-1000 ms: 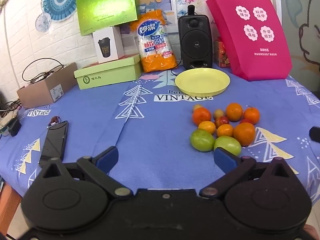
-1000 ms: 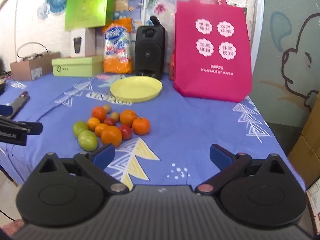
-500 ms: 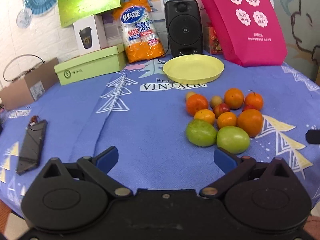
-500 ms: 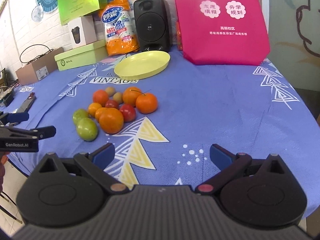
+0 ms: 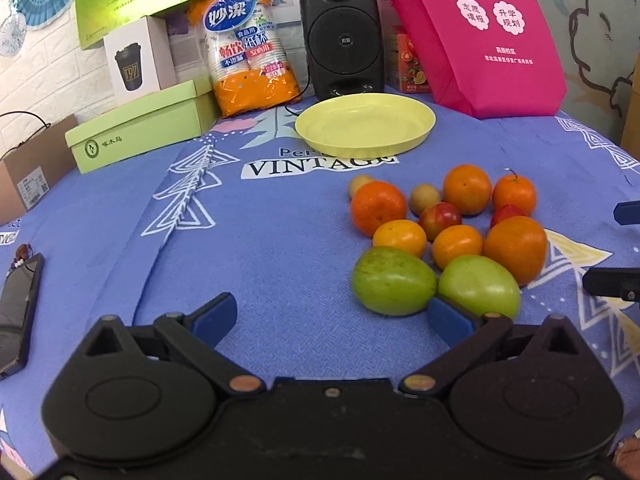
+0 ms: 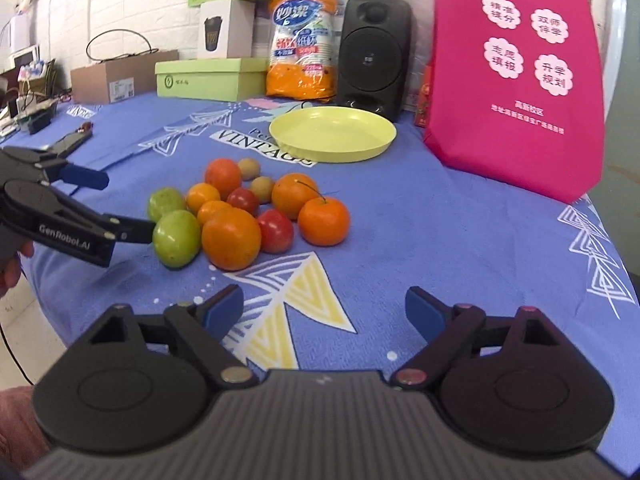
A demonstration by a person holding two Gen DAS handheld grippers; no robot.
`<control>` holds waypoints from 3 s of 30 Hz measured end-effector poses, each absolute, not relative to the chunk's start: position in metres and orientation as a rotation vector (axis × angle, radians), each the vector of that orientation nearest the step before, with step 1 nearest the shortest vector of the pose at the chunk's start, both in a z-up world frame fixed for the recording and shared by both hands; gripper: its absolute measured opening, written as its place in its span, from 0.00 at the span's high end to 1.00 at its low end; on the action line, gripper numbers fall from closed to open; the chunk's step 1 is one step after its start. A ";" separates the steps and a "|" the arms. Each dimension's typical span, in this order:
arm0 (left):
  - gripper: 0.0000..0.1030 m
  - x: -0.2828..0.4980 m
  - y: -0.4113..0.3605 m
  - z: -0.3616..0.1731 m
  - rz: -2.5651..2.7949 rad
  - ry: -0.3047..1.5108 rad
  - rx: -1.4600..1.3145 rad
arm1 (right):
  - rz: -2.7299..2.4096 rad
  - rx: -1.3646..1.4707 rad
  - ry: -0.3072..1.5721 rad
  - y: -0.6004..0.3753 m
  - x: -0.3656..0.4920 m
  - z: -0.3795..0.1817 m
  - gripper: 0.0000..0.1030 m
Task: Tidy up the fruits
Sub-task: 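Move both grippers open toward the fruit pile, then grasp a green tomato with the left gripper while the right gripper grasps a stemmed tangerine, then carry both fruits onto the yellow plate and open both grippers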
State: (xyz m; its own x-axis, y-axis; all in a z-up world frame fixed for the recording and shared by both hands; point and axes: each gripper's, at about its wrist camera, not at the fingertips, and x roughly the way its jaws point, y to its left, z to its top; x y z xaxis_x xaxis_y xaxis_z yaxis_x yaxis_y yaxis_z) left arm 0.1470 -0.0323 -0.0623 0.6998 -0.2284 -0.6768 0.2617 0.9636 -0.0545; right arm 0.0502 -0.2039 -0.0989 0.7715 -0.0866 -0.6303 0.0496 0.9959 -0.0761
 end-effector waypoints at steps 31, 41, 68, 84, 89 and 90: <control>0.62 0.190 -0.042 -0.088 -0.344 0.776 0.001 | -0.012 -0.103 0.735 -0.223 0.140 -0.117 0.57; 0.62 0.189 -0.055 -0.081 -0.334 0.771 0.012 | -0.011 -0.018 0.725 -0.229 0.152 -0.122 0.57; 0.62 0.164 0.001 -0.080 -0.369 0.695 -0.045 | -0.033 -0.075 0.666 -0.230 0.113 -0.092 0.64; 0.62 0.359 -0.050 -0.094 -0.365 0.699 -0.011 | 0.014 -0.095 0.613 -0.258 0.260 -0.090 0.64; 0.62 0.402 -0.069 -0.123 -0.329 0.761 0.000 | 0.021 -0.114 0.653 -0.260 0.301 -0.104 0.64; 0.62 0.407 -0.072 -0.127 -0.317 0.770 0.007 | 0.019 -0.121 0.660 -0.259 0.305 -0.108 0.64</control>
